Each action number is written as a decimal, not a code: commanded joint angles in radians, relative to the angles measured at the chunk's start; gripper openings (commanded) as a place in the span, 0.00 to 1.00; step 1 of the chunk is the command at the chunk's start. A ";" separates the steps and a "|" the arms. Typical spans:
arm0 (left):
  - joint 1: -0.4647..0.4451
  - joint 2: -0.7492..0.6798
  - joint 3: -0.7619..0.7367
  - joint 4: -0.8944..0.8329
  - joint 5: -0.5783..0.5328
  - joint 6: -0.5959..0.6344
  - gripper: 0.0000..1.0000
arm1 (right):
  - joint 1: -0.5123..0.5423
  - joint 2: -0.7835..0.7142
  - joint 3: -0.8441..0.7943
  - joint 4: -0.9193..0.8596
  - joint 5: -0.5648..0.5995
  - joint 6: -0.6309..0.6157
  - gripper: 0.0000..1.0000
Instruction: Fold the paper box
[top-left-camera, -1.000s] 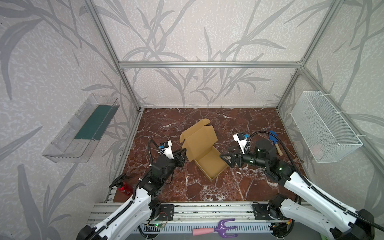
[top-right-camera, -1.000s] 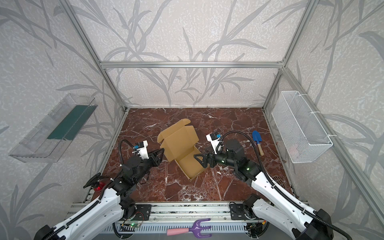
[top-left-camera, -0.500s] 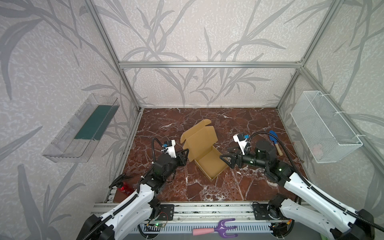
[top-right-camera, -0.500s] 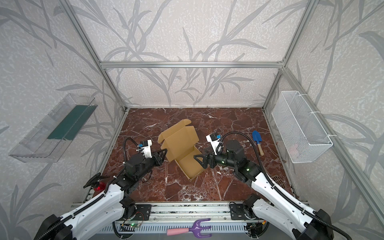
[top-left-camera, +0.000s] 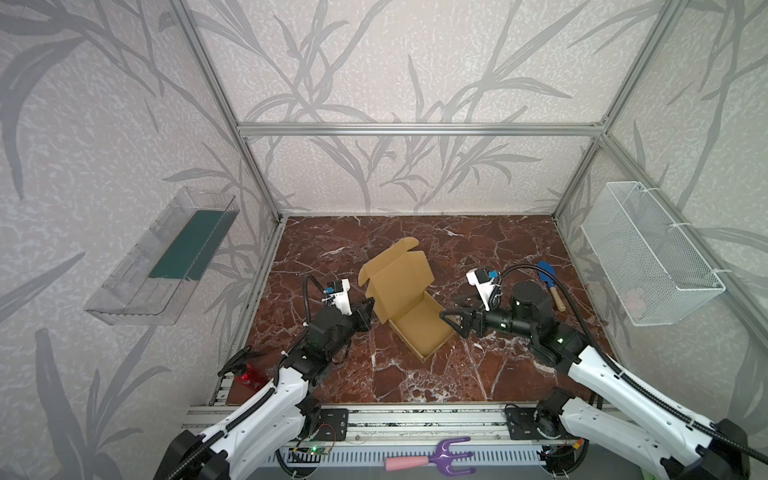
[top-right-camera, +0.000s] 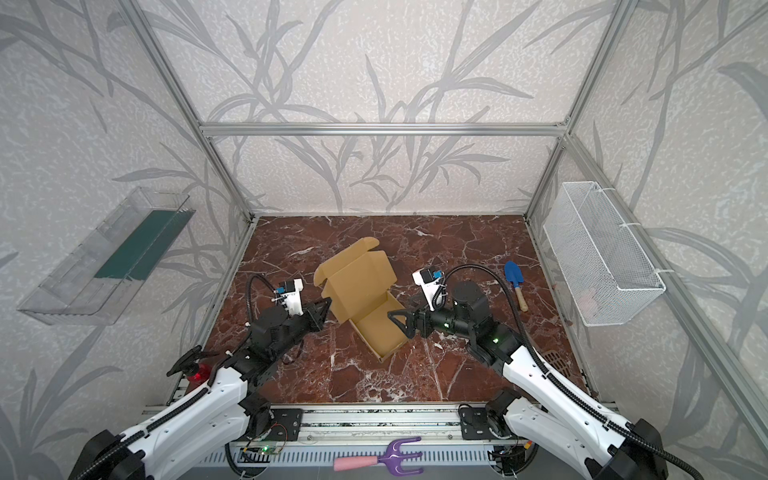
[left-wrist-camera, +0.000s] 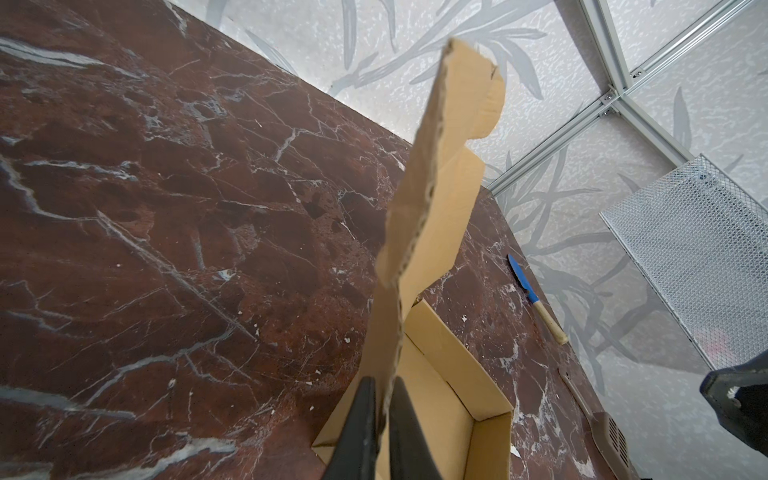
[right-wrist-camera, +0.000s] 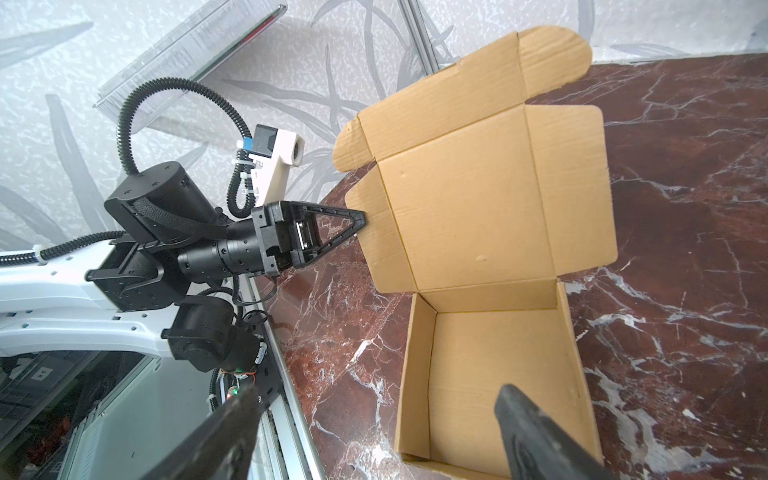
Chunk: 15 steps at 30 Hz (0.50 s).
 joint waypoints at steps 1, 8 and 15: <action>0.006 -0.012 0.041 -0.020 -0.009 0.005 0.07 | -0.001 -0.003 -0.013 0.032 -0.011 -0.004 0.89; 0.007 -0.033 0.070 -0.070 0.004 -0.006 0.00 | -0.002 -0.013 -0.010 0.007 0.013 -0.021 0.89; 0.006 -0.045 0.205 -0.236 0.126 0.026 0.00 | -0.010 -0.048 -0.005 -0.032 0.112 -0.026 0.89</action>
